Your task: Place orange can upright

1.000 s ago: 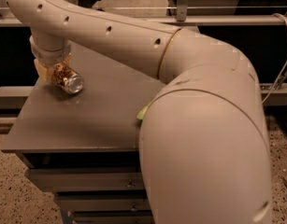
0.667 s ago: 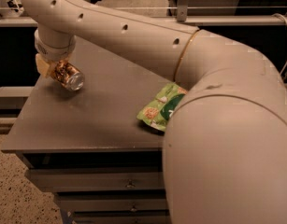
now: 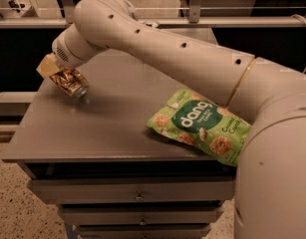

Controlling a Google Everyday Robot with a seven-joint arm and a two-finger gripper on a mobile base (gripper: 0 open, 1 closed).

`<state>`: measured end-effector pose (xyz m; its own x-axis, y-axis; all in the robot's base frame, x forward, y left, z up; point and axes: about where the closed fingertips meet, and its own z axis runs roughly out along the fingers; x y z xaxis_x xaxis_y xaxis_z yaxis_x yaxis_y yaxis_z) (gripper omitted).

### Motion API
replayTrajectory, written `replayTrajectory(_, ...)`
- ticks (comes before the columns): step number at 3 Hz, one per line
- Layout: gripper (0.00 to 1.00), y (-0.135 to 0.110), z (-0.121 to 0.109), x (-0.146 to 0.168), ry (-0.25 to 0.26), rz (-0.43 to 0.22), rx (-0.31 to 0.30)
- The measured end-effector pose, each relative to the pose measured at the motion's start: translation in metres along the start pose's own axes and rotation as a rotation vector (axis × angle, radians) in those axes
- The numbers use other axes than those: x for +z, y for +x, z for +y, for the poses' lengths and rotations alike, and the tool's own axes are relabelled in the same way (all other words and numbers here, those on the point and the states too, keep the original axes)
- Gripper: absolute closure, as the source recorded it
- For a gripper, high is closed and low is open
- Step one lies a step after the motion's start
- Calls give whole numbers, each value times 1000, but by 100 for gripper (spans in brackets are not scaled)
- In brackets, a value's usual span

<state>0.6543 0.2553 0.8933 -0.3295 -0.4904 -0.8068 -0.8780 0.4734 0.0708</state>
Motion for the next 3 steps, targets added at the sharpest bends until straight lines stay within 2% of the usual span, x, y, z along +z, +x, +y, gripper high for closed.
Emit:
replayTrajectory(1,100,-13,-8,-14,-66,-221,24)
replayTrajectory(2,100,-30,-23,-41,-81,-422,14)
replayTrajectory(3,100,-38,-24,-63,-53,-526,-37)
